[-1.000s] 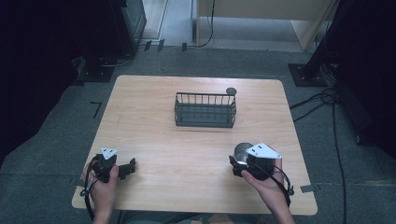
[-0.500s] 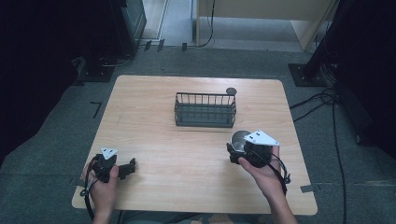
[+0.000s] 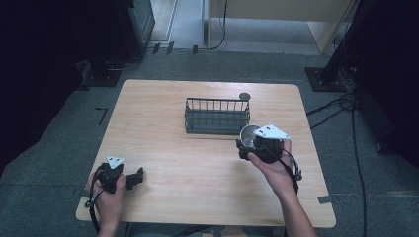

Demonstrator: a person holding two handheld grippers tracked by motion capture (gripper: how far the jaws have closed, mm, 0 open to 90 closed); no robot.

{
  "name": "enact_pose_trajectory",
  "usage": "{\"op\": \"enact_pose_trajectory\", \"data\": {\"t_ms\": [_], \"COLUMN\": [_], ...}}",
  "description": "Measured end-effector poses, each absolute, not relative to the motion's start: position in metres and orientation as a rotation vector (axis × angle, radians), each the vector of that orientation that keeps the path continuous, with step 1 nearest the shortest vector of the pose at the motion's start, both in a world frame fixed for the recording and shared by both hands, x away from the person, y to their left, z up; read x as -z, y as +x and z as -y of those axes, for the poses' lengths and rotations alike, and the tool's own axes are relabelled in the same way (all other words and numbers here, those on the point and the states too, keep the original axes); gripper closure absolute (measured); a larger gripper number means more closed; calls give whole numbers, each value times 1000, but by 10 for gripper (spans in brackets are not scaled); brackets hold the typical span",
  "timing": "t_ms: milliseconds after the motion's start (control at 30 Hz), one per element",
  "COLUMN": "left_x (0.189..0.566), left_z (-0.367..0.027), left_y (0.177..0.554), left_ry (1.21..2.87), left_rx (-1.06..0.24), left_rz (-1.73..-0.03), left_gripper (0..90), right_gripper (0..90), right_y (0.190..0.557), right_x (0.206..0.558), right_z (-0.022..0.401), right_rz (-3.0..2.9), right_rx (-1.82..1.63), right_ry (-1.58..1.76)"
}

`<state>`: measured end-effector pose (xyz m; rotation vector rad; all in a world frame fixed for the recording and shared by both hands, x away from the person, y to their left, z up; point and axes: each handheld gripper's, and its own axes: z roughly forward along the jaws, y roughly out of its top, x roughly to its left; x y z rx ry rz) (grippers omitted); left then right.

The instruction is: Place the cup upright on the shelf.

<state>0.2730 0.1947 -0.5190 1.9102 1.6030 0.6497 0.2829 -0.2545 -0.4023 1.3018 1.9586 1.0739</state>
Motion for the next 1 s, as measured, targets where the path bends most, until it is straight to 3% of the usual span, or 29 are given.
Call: {"op": "enact_pose_trajectory", "data": {"t_ms": [1000], "left_x": [519], "left_z": [-195], "left_y": [273], "left_ry": [1908], "left_rx": [-650], "left_rz": [-1604], "left_gripper": [0], "right_gripper": [179], "right_y": [353], "right_x": [376], "right_z": [232], "right_rz": [-1893], "right_rx": [-1101], "right_ry": [1290]}}
